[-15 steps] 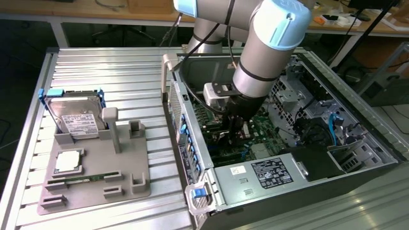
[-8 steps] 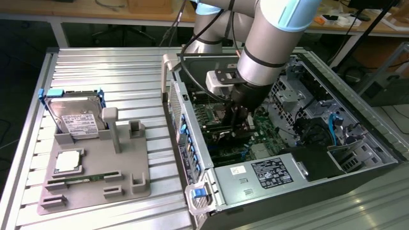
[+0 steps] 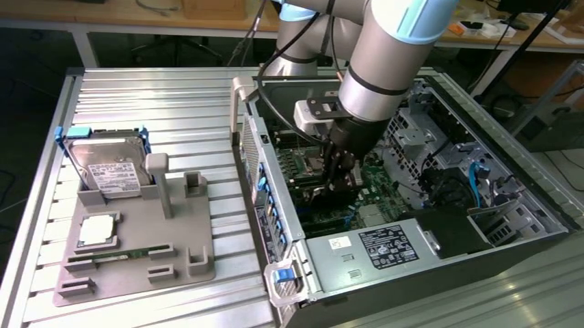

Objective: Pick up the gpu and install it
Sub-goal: 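Insert the gpu into the slot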

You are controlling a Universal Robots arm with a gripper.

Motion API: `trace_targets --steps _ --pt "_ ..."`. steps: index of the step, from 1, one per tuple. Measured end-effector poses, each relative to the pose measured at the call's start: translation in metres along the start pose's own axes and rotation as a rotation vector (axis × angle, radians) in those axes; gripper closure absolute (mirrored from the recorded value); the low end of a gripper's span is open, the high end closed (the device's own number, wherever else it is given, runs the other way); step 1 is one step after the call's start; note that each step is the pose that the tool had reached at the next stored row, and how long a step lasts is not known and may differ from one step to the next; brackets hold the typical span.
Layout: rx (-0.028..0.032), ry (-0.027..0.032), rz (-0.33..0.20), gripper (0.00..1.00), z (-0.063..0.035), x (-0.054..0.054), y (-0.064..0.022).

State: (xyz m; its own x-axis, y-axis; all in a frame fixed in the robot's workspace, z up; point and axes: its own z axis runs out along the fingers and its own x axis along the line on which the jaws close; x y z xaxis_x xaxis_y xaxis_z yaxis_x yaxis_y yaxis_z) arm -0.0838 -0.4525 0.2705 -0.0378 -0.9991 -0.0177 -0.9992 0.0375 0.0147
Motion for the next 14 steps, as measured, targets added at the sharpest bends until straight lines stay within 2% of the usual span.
trace_targets --steps 2,10,11,12,13,14 --pt "-0.0006 -0.0020 0.000 0.74 0.0001 -0.0001 0.0000" --pt "-0.0006 -0.0027 0.000 0.74 0.0002 -0.0001 -0.0001" --pt "-0.0006 -0.0029 0.000 0.73 0.0003 -0.0001 0.0000" --pt "-0.0006 -0.0026 0.000 0.67 0.0003 -0.0001 -0.0001" --pt "-0.0006 -0.0026 0.000 0.67 0.0003 -0.0001 0.0000" --pt "-0.0006 -0.0025 0.000 0.61 0.0002 -0.0001 0.0000"
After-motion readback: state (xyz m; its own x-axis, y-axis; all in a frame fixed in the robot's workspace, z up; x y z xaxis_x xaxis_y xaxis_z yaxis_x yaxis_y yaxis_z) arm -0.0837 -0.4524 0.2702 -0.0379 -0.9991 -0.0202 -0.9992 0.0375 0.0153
